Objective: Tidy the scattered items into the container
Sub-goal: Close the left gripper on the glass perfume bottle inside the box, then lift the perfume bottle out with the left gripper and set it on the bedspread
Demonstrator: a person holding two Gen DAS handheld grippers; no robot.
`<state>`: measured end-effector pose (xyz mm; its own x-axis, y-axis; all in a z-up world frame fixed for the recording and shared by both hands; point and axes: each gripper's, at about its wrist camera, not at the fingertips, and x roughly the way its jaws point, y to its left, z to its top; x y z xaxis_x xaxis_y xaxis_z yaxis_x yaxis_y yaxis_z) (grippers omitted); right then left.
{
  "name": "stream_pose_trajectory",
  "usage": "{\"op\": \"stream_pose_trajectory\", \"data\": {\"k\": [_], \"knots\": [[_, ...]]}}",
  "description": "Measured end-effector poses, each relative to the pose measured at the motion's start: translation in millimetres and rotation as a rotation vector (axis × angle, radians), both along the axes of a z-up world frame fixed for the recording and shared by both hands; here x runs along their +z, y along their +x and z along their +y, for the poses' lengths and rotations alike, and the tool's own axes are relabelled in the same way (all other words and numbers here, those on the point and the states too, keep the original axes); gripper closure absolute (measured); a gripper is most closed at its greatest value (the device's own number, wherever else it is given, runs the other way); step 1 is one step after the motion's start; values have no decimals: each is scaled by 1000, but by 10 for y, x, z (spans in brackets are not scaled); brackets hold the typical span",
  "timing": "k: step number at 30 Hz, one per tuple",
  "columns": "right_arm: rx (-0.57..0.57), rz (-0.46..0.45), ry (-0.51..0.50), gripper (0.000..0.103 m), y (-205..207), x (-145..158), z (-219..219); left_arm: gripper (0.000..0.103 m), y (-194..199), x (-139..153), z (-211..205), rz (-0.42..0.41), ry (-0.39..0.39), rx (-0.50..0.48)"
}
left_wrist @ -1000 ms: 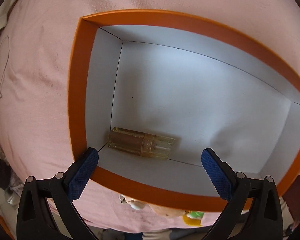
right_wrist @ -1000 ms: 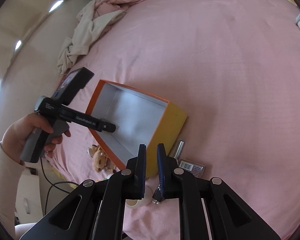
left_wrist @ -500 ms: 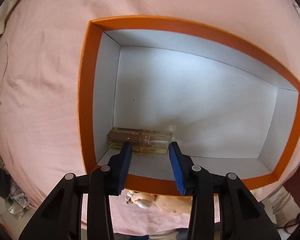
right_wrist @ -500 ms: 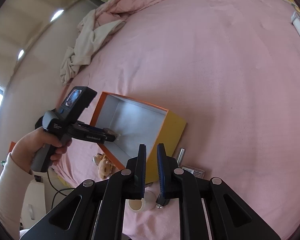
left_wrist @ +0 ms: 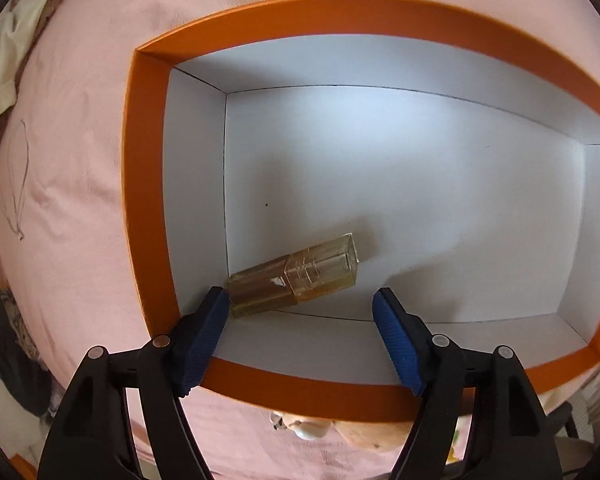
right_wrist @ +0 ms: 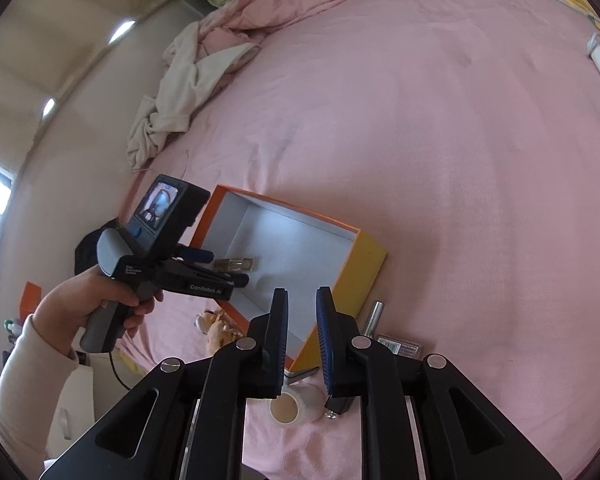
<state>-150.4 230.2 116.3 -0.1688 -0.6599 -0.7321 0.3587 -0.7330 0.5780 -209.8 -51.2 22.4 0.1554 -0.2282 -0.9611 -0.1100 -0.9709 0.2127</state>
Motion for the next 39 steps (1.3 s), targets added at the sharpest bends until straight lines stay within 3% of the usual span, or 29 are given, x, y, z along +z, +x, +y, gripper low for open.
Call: {"op": "stream_pose_trajectory", "data": {"k": [2, 3, 4, 5, 8, 13, 19, 21, 24, 26, 27, 29, 35, 39], "knots": [[-1, -2, -1, 88, -6, -11, 9, 30, -19, 31, -8, 17, 10, -13], [-3, -3, 0, 88, -9, -18, 13, 38, -39, 77, -38, 42, 20, -7], [-5, -6, 1, 88, -10, -26, 17, 64, -65, 127, -77, 68, 25, 4], [-6, -8, 2, 87, -10, -35, 21, 83, -89, 157, -126, 79, 35, 25], [-6, -13, 2, 85, -6, -50, 26, 84, -149, 208, -265, 78, 77, 97], [-4, -12, -2, 85, -14, -44, 11, 84, -177, 417, -240, 140, 135, 100], [3, -18, 14, 84, 2, -72, 4, 84, -104, 922, -167, 219, 221, 100], [-6, -23, 33, 75, -4, -89, 14, 84, -43, 1130, -139, 244, 260, 92], [-17, -27, 70, 72, -6, -118, 12, 84, 53, 1395, -72, 270, 311, 75], [-9, -25, 114, 72, 12, -139, -29, 84, -266, 991, 500, 269, 334, 69], [-6, -24, 136, 72, 21, -150, -49, 84, -308, 904, 493, 264, 345, 64], [-1, -26, 168, 72, 44, -178, -94, 84, 26, 772, 293, 253, 360, 52], [20, -56, 188, 71, 197, -293, -221, 84, 855, 568, 383, 235, 359, 95], [49, -85, 160, 71, 310, -338, -314, 78, 1017, 512, 226, 241, 408, 168]]}}
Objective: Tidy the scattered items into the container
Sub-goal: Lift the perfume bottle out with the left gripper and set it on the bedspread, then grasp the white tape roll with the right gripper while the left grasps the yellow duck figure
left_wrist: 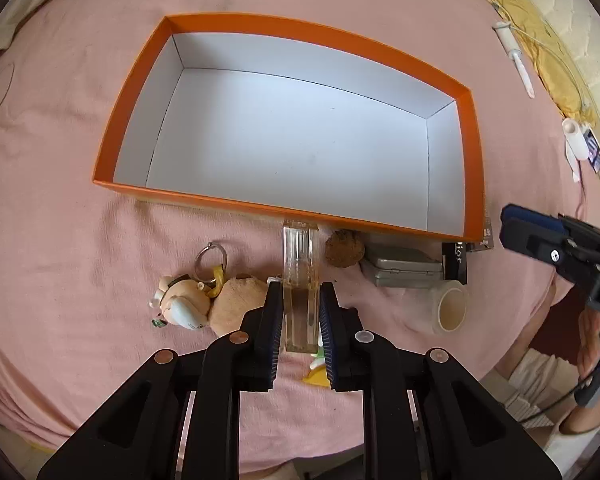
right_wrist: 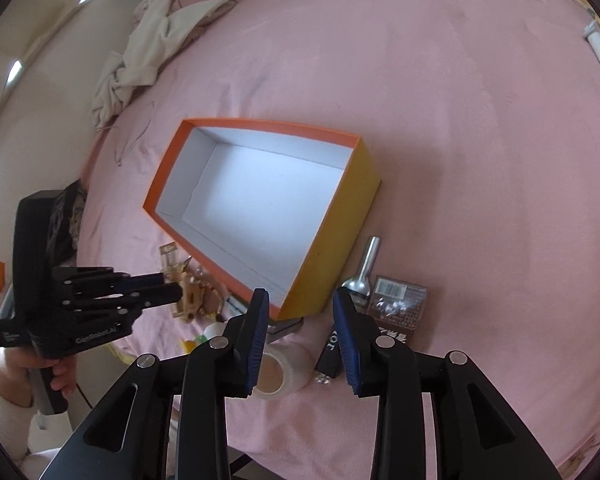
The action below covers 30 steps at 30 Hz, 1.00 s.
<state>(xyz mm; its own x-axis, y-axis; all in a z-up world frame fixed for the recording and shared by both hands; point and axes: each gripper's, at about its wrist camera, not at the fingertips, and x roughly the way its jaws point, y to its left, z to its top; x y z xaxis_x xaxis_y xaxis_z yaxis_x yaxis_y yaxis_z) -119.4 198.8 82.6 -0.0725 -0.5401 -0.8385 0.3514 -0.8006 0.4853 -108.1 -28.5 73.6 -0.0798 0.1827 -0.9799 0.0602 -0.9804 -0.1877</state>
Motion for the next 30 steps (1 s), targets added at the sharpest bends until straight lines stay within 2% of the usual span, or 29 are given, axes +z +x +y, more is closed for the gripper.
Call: {"op": "stream_pose_trajectory", "data": {"k": [2, 4, 5, 8, 12, 15, 19, 23, 27, 30], "knots": [[18, -20, -63, 71, 40, 21, -42, 54, 10, -12, -71, -4, 31, 57], [35, -40, -125, 68, 75, 44, -83, 42, 37, 30, -163, 26, 57, 125], [42, -48, -139, 64, 85, 46, -110, 40, 58, 63, -214, 48, 64, 155], [65, -71, -160, 64, 120, 17, -205, 40, 137, 156, -363, 110, 70, 226], [87, -106, -216, 64, 174, -67, -296, 40, 268, 152, -504, 162, 46, 264], [74, -115, -192, 64, 171, -142, -345, 40, 337, 151, -738, 199, 42, 320], [85, -135, -181, 64, 171, -233, -420, 40, 320, -98, -872, 174, 23, 345], [40, -97, -96, 64, 88, -300, -470, 40, 360, -266, -990, 164, 15, 348], [1, -11, 40, 64, -60, -313, -495, 40, 408, -372, -1003, 159, 23, 345], [-21, 34, 81, 63, -251, -320, -526, 40, 420, -420, -967, 158, 13, 330]]}}
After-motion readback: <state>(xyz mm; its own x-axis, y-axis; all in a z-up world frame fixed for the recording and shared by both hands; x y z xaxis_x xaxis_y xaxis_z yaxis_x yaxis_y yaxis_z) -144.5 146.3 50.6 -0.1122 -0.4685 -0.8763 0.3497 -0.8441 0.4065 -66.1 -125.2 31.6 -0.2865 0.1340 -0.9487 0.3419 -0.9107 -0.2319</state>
